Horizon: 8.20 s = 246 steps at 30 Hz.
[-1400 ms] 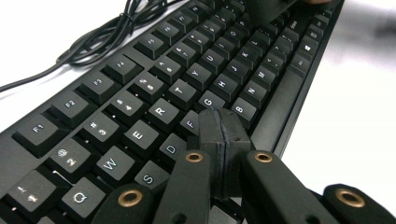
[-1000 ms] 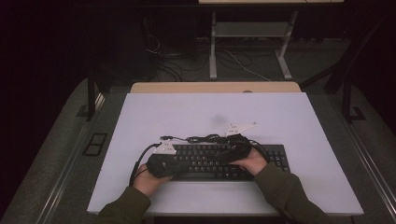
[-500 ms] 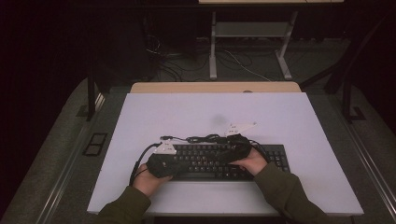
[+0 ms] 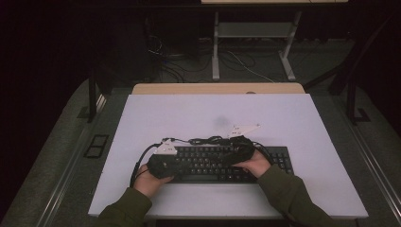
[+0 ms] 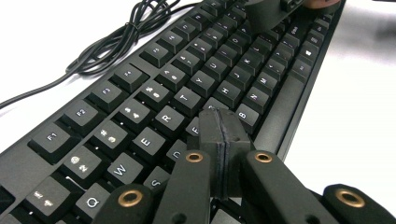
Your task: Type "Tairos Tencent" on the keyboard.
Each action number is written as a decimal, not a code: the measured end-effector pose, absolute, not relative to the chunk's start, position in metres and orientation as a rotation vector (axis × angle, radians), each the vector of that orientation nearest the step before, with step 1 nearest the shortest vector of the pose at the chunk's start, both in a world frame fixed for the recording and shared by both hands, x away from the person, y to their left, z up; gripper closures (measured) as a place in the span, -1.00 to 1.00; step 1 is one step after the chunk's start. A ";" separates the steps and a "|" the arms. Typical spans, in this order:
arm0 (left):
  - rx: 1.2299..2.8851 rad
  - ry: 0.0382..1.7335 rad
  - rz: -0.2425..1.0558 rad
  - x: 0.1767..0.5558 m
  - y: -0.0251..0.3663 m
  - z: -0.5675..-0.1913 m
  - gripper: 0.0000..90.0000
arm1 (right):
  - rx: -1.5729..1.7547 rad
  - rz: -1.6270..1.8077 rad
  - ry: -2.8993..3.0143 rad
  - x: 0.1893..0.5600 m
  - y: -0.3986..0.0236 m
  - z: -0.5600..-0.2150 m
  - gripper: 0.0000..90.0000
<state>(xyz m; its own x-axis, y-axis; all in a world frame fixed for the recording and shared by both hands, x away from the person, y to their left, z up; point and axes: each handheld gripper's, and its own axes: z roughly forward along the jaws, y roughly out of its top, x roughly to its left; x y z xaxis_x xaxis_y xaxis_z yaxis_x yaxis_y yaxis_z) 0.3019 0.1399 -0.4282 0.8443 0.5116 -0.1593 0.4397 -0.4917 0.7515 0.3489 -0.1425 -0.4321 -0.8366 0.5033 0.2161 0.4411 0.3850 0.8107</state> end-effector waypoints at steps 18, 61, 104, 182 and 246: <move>2.148 0.711 0.163 0.313 0.145 -0.425 0.98 | 0.874 1.463 2.555 0.349 -0.143 -0.432 -0.53; 2.151 0.751 0.170 0.327 0.146 -0.436 0.98 | 0.881 1.460 2.553 0.349 -0.142 -0.433 -0.55; 2.034 0.789 0.157 0.320 0.148 -0.425 0.12 | 0.740 1.472 2.684 0.333 -0.134 -0.425 0.68; 2.121 0.724 0.151 0.325 0.114 -0.433 0.98 | 0.862 1.518 2.582 0.340 -0.145 -0.420 -0.23; 2.046 0.713 0.145 0.317 0.131 -0.421 -0.20 | 0.906 1.588 2.440 0.337 -0.194 -0.410 -0.54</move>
<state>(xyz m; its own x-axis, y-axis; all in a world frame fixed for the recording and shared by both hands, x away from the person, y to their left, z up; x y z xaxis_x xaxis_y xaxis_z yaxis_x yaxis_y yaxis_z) 0.3170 0.1310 -0.4213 0.8242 0.5395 -0.1723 0.4293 -0.3966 0.8114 0.3369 -0.1938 -0.4101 -0.8194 0.5228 0.2351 0.4267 0.2824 0.8592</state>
